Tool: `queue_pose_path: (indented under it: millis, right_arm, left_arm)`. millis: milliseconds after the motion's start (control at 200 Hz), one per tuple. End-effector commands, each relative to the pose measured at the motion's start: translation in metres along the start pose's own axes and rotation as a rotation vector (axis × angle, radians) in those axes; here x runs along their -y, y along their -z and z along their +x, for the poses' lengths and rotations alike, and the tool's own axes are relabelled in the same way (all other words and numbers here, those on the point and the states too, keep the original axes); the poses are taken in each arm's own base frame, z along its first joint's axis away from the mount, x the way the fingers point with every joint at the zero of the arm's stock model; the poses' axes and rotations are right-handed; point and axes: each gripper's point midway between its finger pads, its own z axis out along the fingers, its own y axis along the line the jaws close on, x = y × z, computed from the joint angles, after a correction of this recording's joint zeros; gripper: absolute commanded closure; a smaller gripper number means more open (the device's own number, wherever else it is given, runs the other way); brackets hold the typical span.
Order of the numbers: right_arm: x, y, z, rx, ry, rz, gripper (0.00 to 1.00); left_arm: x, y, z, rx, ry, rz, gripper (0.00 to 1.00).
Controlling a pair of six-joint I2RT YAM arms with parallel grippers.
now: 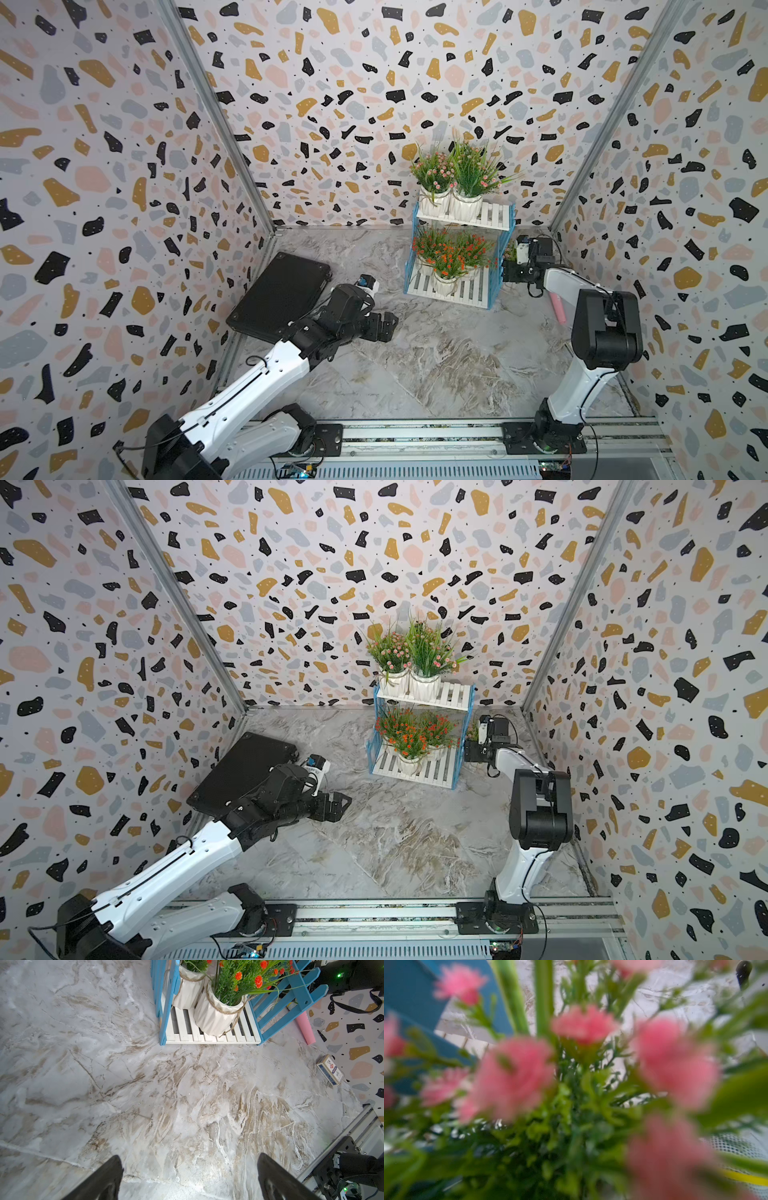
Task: Place the baby's breath potted plants on the rack by color
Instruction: Pick up the baby's breath potted plant from the center of the board.
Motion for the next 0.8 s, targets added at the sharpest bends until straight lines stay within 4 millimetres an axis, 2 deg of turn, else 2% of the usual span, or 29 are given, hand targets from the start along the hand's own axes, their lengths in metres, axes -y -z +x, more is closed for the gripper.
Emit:
queue_pose_path:
  millis: [0, 180, 641, 796]
  right_arm:
    - [-0.001, 0.018, -0.020, 0.059, -0.001, 0.016, 0.25]
    - [0.000, 0.047, -0.018, 0.080, -0.015, 0.041, 0.28]
    - [-0.002, 0.123, 0.043, 0.030, -0.092, 0.105, 0.31]
    - [-0.006, 0.153, 0.051, 0.054, -0.099, 0.108, 0.32]
  left_arm:
    - [0.004, 0.008, -0.012, 0.040, -0.022, 0.004, 0.01]
    - [0.004, 0.006, -0.010, 0.035, -0.020, 0.006, 0.01]
    - [0.008, 0.005, -0.008, 0.031, -0.021, 0.023, 0.01]
    - [0.009, 0.003, -0.006, 0.025, -0.025, 0.027, 0.01]
